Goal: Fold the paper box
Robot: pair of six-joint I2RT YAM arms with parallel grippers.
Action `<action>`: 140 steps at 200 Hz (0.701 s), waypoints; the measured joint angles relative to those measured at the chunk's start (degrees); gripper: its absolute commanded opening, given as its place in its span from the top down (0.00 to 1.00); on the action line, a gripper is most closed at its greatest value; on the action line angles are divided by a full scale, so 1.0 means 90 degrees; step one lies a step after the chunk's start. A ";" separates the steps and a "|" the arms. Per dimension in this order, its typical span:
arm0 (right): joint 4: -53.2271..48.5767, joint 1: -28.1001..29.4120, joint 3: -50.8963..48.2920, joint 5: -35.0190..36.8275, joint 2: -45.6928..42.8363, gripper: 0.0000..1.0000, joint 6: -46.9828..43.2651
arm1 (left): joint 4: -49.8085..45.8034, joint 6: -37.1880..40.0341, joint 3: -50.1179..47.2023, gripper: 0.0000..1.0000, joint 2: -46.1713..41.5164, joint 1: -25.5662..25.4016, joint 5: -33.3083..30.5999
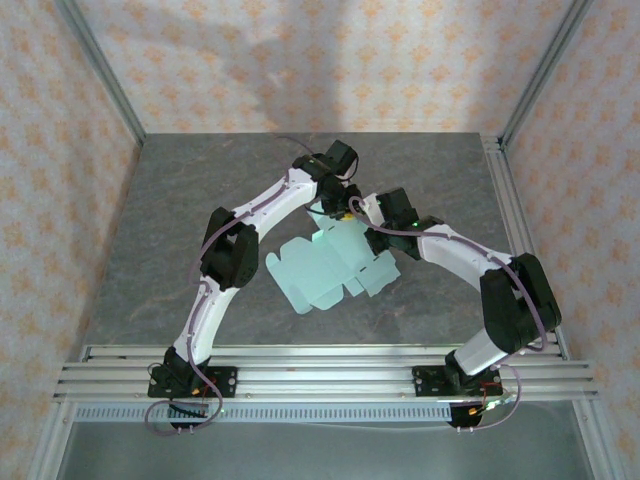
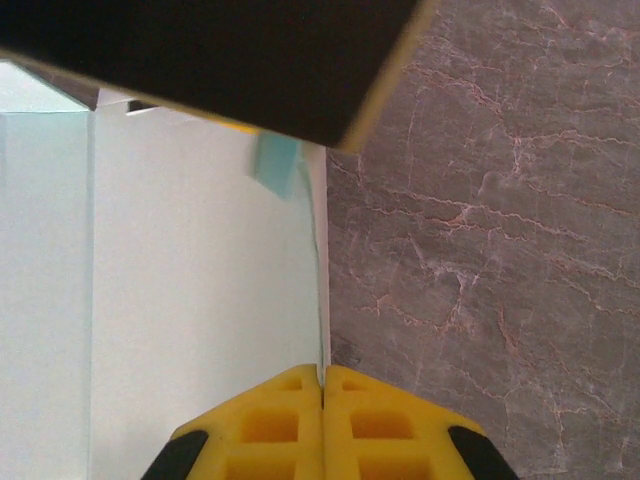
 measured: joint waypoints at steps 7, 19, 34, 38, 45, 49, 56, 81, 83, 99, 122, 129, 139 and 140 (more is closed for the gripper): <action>-0.0007 0.0000 0.0005 0.0007 0.0000 1.00 -0.0005 | 0.0000 0.0005 0.0000 0.65 0.0002 0.0000 0.0000; -0.0039 0.0000 0.0024 0.0010 0.0000 1.00 -0.0012 | 0.0000 0.0010 0.0000 0.62 0.0002 0.0000 0.0000; -0.0070 0.0000 0.0044 0.0015 0.0000 1.00 -0.0012 | 0.0000 0.0017 0.0000 0.56 0.0002 0.0000 0.0002; -0.0085 0.0000 0.0051 0.0015 0.0000 1.00 -0.0017 | 0.0000 0.0034 0.0000 0.54 0.0002 0.0000 0.0002; -0.0112 0.0000 0.0063 0.0029 0.0000 1.00 -0.0019 | 0.0000 0.0036 0.0000 0.50 0.0002 0.0000 0.0002; -0.0129 0.0000 0.0073 0.0039 0.0000 1.00 -0.0017 | 0.0002 0.0034 0.0000 0.48 0.0002 0.0000 0.0002; -0.0155 0.0000 0.0083 0.0049 0.0000 1.00 -0.0022 | 0.0002 0.0058 -0.0002 0.45 0.0000 0.0000 0.0002; -0.0177 0.0010 0.0097 0.0085 0.0000 1.00 -0.0085 | 0.0085 0.0148 -0.0250 0.32 -0.0097 0.0000 -0.0063; -0.0180 0.0012 0.0097 0.0085 0.0000 1.00 -0.0090 | 0.0083 0.0158 -0.0279 0.32 -0.0117 0.0000 -0.0075; -0.0226 0.0017 0.0143 0.0080 0.0022 1.00 -0.0141 | 0.0078 0.0250 -0.0503 0.22 -0.0262 0.0017 -0.0197; -0.0272 0.0007 0.0333 0.0073 0.0155 1.00 -0.0141 | -0.0022 0.0357 -0.0811 0.02 -0.0614 0.0121 -0.0442; -0.0219 0.0005 0.0369 0.0000 0.0182 1.00 -0.0121 | -0.0041 0.0415 -0.0928 0.00 -0.0758 0.0160 -0.0634; -0.0158 0.0015 0.0454 -0.0080 0.0209 1.00 -0.0102 | -0.0041 0.0481 -0.1146 0.00 -0.0998 0.0245 -0.0755; -0.0153 0.0017 0.0464 -0.0097 0.0214 1.00 -0.0100 | -0.0041 0.0488 -0.1161 0.00 -0.1015 0.0255 -0.0765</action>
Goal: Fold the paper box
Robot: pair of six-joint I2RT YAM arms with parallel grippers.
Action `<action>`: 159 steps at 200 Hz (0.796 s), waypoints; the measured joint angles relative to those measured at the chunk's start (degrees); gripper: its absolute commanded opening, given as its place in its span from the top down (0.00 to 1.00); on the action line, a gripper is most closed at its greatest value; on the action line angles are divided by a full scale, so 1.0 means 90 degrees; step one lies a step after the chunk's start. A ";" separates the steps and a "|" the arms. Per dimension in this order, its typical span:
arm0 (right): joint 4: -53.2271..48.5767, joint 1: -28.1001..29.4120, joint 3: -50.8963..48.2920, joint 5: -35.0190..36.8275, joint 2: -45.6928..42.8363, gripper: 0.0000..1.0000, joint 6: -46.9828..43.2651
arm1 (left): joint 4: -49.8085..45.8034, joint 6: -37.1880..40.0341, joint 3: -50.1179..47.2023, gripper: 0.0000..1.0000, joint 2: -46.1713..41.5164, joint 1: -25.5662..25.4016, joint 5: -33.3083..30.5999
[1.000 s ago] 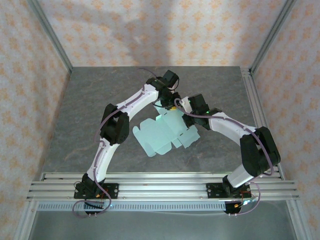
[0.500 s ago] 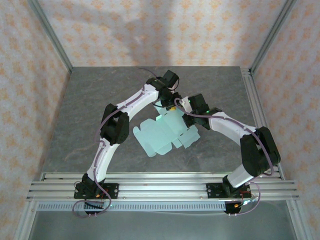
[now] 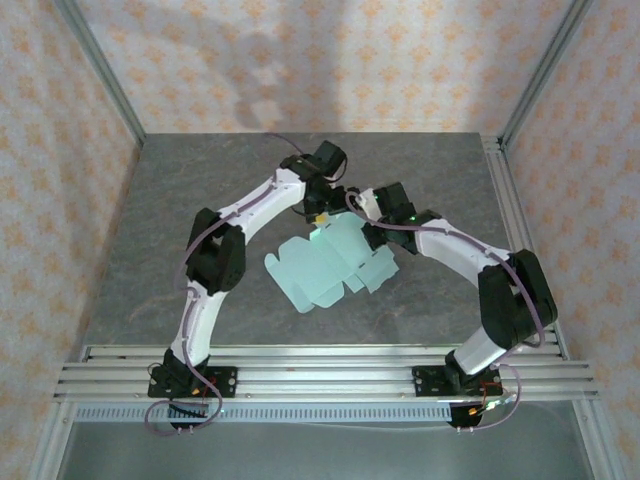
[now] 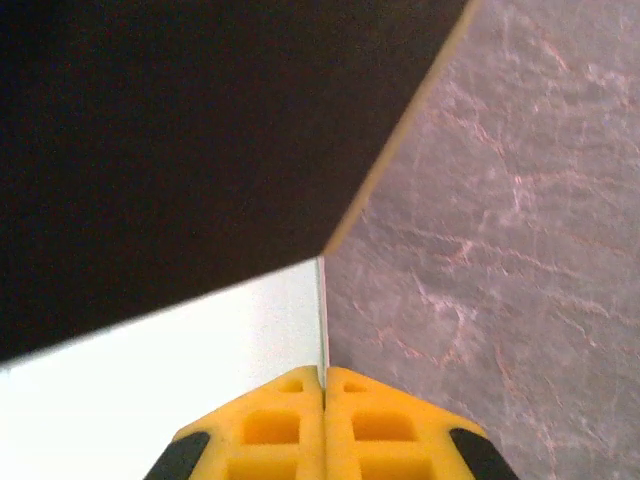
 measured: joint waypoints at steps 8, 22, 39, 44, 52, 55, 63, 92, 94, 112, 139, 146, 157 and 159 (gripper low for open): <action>0.0044 0.0007 0.0046 -0.0044 0.0024 1.00 0.0051 | 0.0005 0.0024 -0.0177 0.00 -0.0202 0.0085 -0.0053; 0.0044 -0.0049 0.0063 -0.0041 0.0141 1.00 0.0211 | 0.0034 0.0032 -0.0389 0.00 -0.0537 0.0245 -0.0104; 0.0019 -0.0146 0.0063 -0.0039 0.0396 1.00 0.0418 | 0.0100 0.0051 -0.0471 0.00 -0.0843 0.0442 -0.0168; 0.0019 -0.0168 0.0063 -0.0041 0.0464 1.00 0.0474 | 0.0129 0.0068 -0.0478 0.00 -0.0891 0.0488 -0.0194; 0.0015 -0.0189 0.0063 -0.0039 0.0576 1.00 0.0556 | 0.0199 0.0097 -0.0505 0.00 -0.0967 0.0554 -0.0277; 0.0012 -0.0192 0.0063 -0.0041 0.0612 1.00 0.0590 | 0.0236 0.0097 -0.0527 0.00 -0.0988 0.0566 -0.0296; -0.0017 -0.0189 0.0066 -0.0036 0.0702 1.00 0.0658 | 0.0311 0.0131 -0.0597 0.00 -0.1042 0.0597 -0.0328; -0.0301 -0.0194 0.0151 -0.0049 0.0901 0.93 0.0920 | 0.0447 0.0267 -0.0855 0.00 -0.1071 0.0624 -0.0410; -0.0323 -0.0202 0.0170 -0.0051 0.0916 0.91 0.0954 | 0.0454 0.0272 -0.0874 0.00 -0.1071 0.0627 -0.0413; -0.0398 -0.0257 0.0236 -0.0163 0.0930 0.68 0.1192 | 0.0593 0.0391 -0.1054 0.00 -0.1124 0.0641 -0.0432; -0.0474 -0.0381 0.0240 -0.0466 0.0923 0.52 0.1384 | 0.1059 0.0546 -0.1848 0.00 -0.1719 0.0668 -0.0508; -0.0488 -0.0413 0.0231 -0.0539 0.0901 0.50 0.1438 | 0.1234 0.0559 -0.2181 0.00 -0.2013 0.0668 -0.0542; -0.0495 -0.0466 0.0175 -0.0629 0.0811 0.47 0.1486 | 0.1540 0.0641 -0.2718 0.00 -0.2501 0.0663 -0.0639; -0.0508 -0.0481 0.0163 -0.0648 0.0784 0.46 0.1523 | 0.1591 0.0668 -0.2800 0.00 -0.2586 0.0658 -0.0651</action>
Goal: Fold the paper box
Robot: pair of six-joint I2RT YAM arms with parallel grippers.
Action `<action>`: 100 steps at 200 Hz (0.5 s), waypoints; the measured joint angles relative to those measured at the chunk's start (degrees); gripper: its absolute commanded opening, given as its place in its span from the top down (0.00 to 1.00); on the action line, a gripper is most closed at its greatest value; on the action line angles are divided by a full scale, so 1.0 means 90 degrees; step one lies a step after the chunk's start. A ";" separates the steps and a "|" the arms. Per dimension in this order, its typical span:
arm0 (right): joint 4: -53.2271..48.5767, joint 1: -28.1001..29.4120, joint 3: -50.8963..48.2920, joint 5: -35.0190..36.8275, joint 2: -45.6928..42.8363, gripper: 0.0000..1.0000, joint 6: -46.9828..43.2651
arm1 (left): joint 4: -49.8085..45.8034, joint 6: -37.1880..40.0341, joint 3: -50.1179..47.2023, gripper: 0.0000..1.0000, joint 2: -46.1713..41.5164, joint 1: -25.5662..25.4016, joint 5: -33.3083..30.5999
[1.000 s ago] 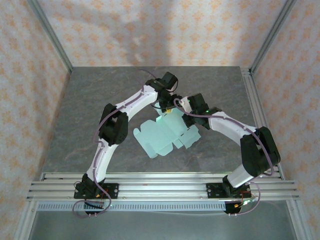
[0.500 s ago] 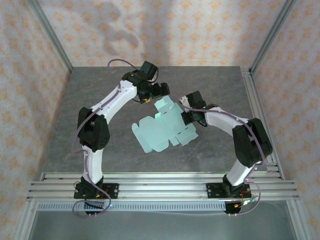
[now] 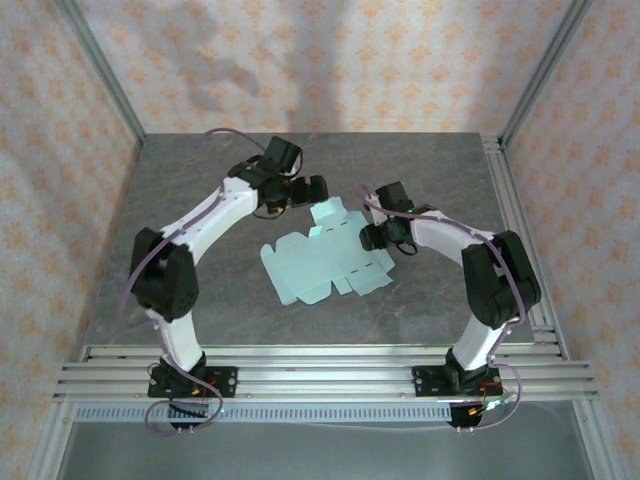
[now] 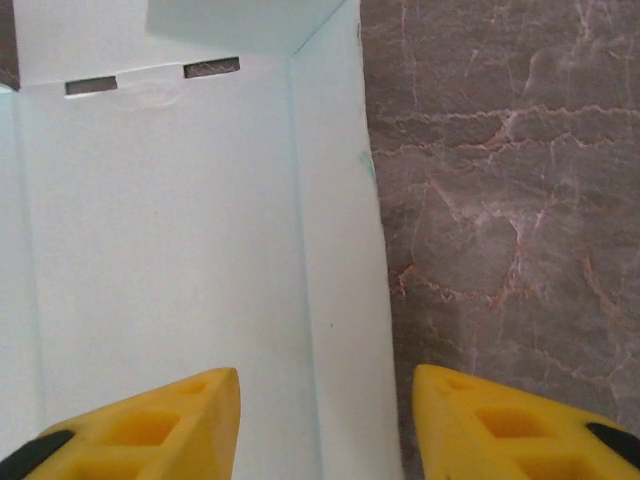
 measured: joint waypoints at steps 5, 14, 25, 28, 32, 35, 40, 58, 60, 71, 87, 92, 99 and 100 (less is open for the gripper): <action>-0.0019 -0.0036 -0.0024 -0.0036 -0.0066 0.44 0.0029 | 0.0155 0.0058 -0.0274 0.00 -0.0250 -0.0012 -0.0051; -0.0061 -0.0126 -0.0039 -0.0112 -0.0204 0.42 0.0146 | 0.0500 0.0223 -0.0784 0.00 -0.0716 -0.0075 -0.0209; -0.0058 -0.0236 -0.0041 -0.0182 -0.0345 0.41 0.0194 | 0.0889 0.0432 -0.1372 0.00 -0.1207 -0.0189 -0.0408; -0.0058 -0.0267 -0.0041 -0.0202 -0.0379 0.41 0.0231 | 0.0988 0.0491 -0.1535 0.00 -0.1348 -0.0236 -0.0452; -0.0061 -0.0316 -0.0041 -0.0216 -0.0430 0.41 0.0243 | 0.1112 0.0559 -0.1729 0.00 -0.1489 -0.0289 -0.0498; -0.0061 -0.0342 -0.0041 -0.0236 -0.0457 0.41 0.0277 | 0.1207 0.0595 -0.1872 0.00 -0.1603 -0.0335 -0.0522; -0.0063 -0.0391 -0.0041 -0.0270 -0.0495 0.41 0.0316 | 0.1370 0.0663 -0.2118 0.00 -0.1763 -0.0401 -0.0549; -0.0083 -0.0546 -0.0041 -0.0466 -0.0529 0.41 0.0488 | 0.1877 0.0748 -0.2837 0.00 -0.2108 -0.0573 -0.0573; -0.0087 -0.0556 -0.0041 -0.0491 -0.0529 0.41 0.0505 | 0.1928 0.0755 -0.2922 0.00 -0.2137 -0.0580 -0.0573; -0.0100 -0.0607 -0.0070 -0.0639 -0.0529 0.41 0.0651 | 0.2159 0.0753 -0.3332 0.00 -0.2263 -0.0580 -0.0571; -0.0119 -0.0614 -0.0095 -0.0886 -0.0510 0.42 0.0869 | 0.2426 0.0714 -0.3908 0.00 -0.2443 -0.0576 -0.0573; -0.0126 -0.0614 -0.0095 -0.0964 -0.0483 0.44 0.0954 | 0.2484 0.0709 -0.4061 0.00 -0.2506 -0.0578 -0.0573; -0.0124 -0.0614 -0.0095 -0.1066 -0.0427 0.46 0.1059 | 0.2535 0.0702 -0.4231 0.00 -0.2594 -0.0580 -0.0573; -0.0124 -0.0614 -0.0095 -0.1073 -0.0420 0.46 0.1061 | 0.2540 0.0699 -0.4243 0.00 -0.2601 -0.0580 -0.0573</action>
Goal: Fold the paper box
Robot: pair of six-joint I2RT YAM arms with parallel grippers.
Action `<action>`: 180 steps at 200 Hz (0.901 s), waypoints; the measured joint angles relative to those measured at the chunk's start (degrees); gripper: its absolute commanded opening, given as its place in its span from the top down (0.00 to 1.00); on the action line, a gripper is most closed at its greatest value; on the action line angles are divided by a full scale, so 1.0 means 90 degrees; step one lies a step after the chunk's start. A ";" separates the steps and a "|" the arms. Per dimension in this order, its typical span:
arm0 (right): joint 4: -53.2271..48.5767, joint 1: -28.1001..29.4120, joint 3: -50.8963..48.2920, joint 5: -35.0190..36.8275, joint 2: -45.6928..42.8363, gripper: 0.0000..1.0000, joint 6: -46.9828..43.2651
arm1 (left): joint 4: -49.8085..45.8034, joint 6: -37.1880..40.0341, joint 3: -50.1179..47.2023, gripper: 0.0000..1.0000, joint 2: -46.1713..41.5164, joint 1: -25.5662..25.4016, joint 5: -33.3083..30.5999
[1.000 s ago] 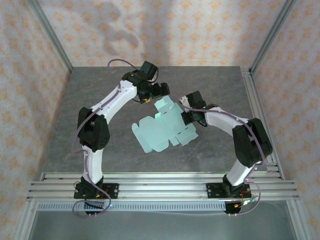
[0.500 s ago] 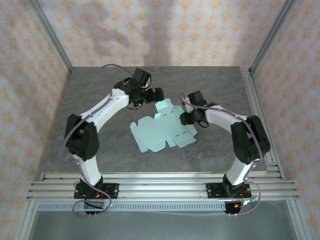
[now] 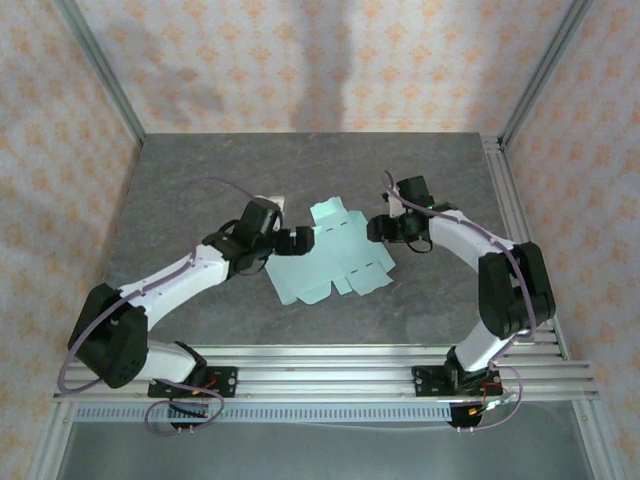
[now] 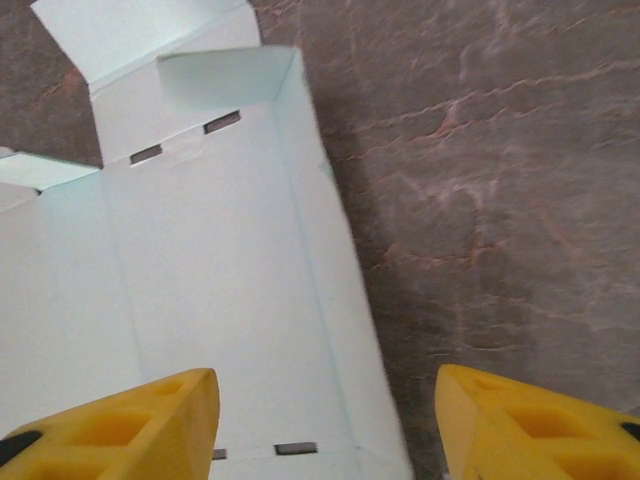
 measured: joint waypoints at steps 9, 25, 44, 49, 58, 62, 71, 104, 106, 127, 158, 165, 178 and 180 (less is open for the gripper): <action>0.0002 0.0005 0.0000 -0.0104 0.0129 0.47 0.0107 | 0.0032 -0.0005 -0.0143 0.00 -0.0092 0.0000 0.0000; 0.0039 0.0005 0.0000 -0.0202 0.0430 0.48 0.0301 | 0.0131 -0.0005 -0.0231 0.00 -0.0180 0.0002 0.0002; 0.0245 0.0005 -0.0049 -0.0228 0.0763 0.52 0.0481 | 0.0299 -0.0002 -0.0236 0.00 -0.0194 0.0000 0.0010; 0.0335 0.0005 -0.0090 -0.0226 0.0816 0.53 0.0532 | 0.0330 -0.0002 -0.0236 0.00 -0.0194 0.0000 0.0019; 0.0464 0.0005 -0.0172 -0.0226 0.0865 0.57 0.0636 | 0.0357 -0.0005 -0.0236 0.00 -0.0194 0.0000 0.0053; 0.0508 0.0005 -0.0204 -0.0226 0.0874 0.59 0.0641 | 0.0359 -0.0002 -0.0236 0.00 -0.0194 0.0000 0.0056; 0.0602 -0.0005 -0.0255 -0.0202 0.0877 0.62 0.0748 | 0.0362 -0.0002 -0.0236 0.00 -0.0199 0.0002 0.0061; 0.0998 -0.0061 -0.0527 -0.0204 0.0794 0.67 0.0850 | 0.0367 0.0005 -0.0250 0.00 -0.0236 0.0000 0.0078; 0.1030 -0.0061 -0.0554 -0.0204 0.0780 0.67 0.0850 | 0.0367 0.0007 -0.0255 0.00 -0.0238 0.0000 0.0078; 0.1394 -0.0061 -0.0835 -0.0204 0.0629 0.70 0.0845 | 0.0362 0.0010 -0.0267 0.00 -0.0248 0.0000 0.0073; 0.1751 -0.0078 -0.1066 -0.0216 0.0549 0.76 0.0843 | 0.0362 0.0012 -0.0267 0.00 -0.0248 0.0000 0.0073; 0.1824 -0.0078 -0.1098 -0.0274 0.0549 0.76 0.0845 | 0.0359 0.0012 -0.0267 0.00 -0.0248 0.0002 0.0073; 0.1936 -0.0053 -0.1144 -0.0333 0.0549 0.76 0.0845 | 0.0359 0.0015 -0.0267 0.00 -0.0248 0.0002 0.0073; 0.1943 -0.0046 -0.1151 -0.0342 0.0549 0.75 0.0845 | 0.0362 0.0015 -0.0267 0.00 -0.0248 0.0002 0.0075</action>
